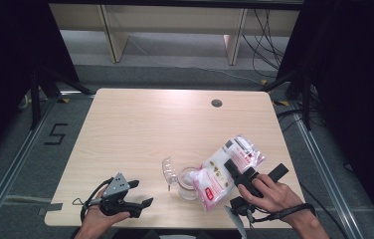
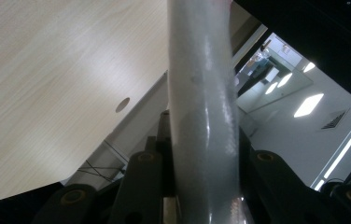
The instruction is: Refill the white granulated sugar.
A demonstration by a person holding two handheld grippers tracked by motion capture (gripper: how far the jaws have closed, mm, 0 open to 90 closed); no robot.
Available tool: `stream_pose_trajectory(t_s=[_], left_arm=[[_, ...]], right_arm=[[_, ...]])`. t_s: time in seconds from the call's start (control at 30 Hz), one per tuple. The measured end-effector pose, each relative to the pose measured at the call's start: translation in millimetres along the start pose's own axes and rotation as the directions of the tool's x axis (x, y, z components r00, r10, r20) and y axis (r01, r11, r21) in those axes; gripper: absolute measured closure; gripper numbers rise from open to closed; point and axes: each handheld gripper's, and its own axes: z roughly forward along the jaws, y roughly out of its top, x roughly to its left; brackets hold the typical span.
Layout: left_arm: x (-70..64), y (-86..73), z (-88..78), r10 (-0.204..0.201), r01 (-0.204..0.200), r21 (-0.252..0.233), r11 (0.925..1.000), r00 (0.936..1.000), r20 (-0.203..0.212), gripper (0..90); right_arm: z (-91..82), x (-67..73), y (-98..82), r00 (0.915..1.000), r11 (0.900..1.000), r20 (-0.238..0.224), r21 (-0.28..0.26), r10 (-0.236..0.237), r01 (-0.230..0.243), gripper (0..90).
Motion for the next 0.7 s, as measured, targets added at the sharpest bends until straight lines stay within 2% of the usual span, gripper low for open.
stream_pose_trajectory(t_s=[0.03, 0.1, 0.27, 0.3, 0.7], left_arm=[[0.0, 0.0, 0.0, 0.0, 0.0, 0.0, 1.0, 1.0, 0.0, 19.9], [-0.1, 0.0, 0.0, -0.001, 0.001, -0.002, 1.0, 1.0, -0.001, 19.9], [0.0, -0.2, 0.3, -0.002, 0.002, -0.009, 1.0, 1.0, 0.0, 19.9], [0.0, -0.2, 0.3, -0.003, 0.003, -0.01, 1.0, 1.0, 0.0, 19.9], [0.3, 0.0, -0.4, 0.003, -0.003, -0.003, 1.0, 1.0, -0.004, 19.9]], right_arm=[[0.3, -1.2, -0.5, 0.9999, 1.0, 0.001, -0.006, -0.017, 0.017, 74.5], [-0.3, -0.2, -0.5, 1.0, 1.0, -0.003, 0.0, 0.003, -0.003, 74.5], [0.1, 0.0, -0.4, 1.0, 1.0, -0.004, 0.0, 0.0, 0.0, 74.7], [0.6, -0.9, -0.7, 0.9999, 1.0, 0.0, -0.006, -0.016, 0.016, 74.7], [-0.2, -1.9, 0.0, 0.9999, 1.0, 0.003, -0.006, -0.016, 0.016, 75.1]])
